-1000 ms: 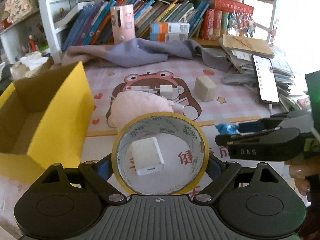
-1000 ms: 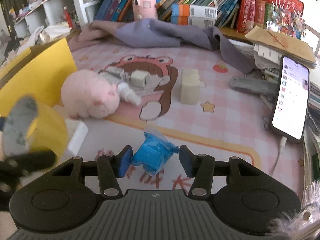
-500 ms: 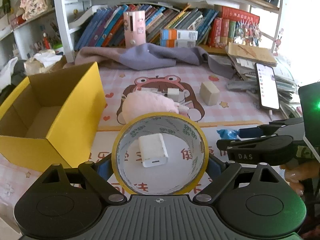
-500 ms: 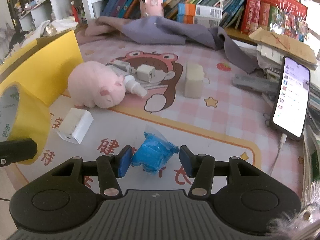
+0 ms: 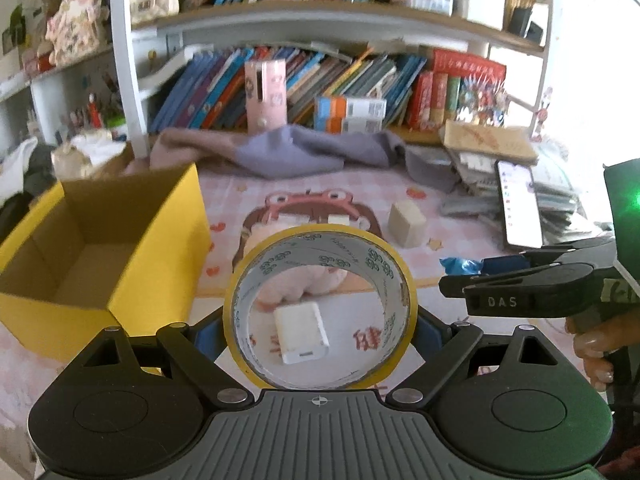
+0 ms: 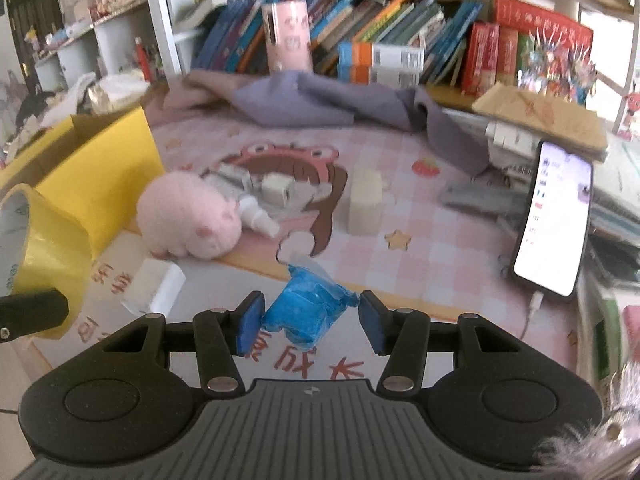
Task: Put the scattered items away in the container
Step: 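Carry the tape roll and blue bag with both grippers over the yellow box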
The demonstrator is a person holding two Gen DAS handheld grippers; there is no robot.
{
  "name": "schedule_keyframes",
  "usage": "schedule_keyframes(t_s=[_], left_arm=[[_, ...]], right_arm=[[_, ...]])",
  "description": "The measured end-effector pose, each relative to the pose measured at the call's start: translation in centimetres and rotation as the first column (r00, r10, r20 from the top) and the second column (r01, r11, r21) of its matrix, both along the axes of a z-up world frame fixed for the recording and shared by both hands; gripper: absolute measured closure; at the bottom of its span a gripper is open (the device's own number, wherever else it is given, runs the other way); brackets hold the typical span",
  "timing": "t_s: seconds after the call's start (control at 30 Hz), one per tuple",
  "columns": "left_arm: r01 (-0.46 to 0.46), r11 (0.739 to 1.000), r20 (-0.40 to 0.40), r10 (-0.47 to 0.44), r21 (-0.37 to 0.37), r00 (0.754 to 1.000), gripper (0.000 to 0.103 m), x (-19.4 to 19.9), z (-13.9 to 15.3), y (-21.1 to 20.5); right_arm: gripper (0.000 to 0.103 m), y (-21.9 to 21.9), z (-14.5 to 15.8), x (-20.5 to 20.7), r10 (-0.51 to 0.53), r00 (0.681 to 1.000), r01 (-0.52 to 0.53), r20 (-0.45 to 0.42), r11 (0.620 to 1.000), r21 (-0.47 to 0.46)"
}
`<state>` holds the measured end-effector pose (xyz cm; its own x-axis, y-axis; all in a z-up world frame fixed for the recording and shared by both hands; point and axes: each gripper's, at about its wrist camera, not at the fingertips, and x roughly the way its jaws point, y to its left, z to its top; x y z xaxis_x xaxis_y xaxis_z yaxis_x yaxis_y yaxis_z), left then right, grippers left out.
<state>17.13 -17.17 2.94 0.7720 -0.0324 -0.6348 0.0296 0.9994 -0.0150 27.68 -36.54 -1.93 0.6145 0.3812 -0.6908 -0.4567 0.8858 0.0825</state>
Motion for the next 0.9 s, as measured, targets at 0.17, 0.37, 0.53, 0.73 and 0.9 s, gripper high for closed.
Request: schedule_keyframes(t_s=[0.17, 0.37, 0.53, 0.73, 0.9], left_arm=[[0.034, 0.999, 0.015, -0.034, -0.038, 0.999, 0.011, -0.7, 1.0, 1.0], [0.126, 0.991, 0.045, -0.123, -0.051, 0.991, 0.011, -1.8, 1.4, 1.6], [0.185, 0.982, 0.079, -0.181, -0.049, 0.98, 0.011, -3.4, 1.9, 3.0], [0.207, 0.976, 0.086, -0.201, -0.073, 0.976, 0.011, -6.0, 1.7, 6.0], [0.194, 0.975, 0.096, -0.184, -0.105, 0.978, 0.011, -8.8, 1.7, 9.4]], right_arm=[[0.053, 0.1, 2.0, -2.2, -0.003, 0.999, 0.003, 0.042, 1.0, 0.013], [0.053, 0.5, 4.4, -5.1, -0.041, 0.996, 0.039, 0.079, 0.999, 0.027], [0.053, 1.9, 5.0, -7.2, -0.061, 0.997, 0.059, 0.047, 0.997, 0.042], [0.053, 4.6, 5.2, -10.0, -0.092, 0.995, 0.091, 0.047, 0.995, 0.029], [0.053, 7.9, 5.8, -13.3, -0.083, 0.994, 0.083, 0.065, 0.997, 0.001]])
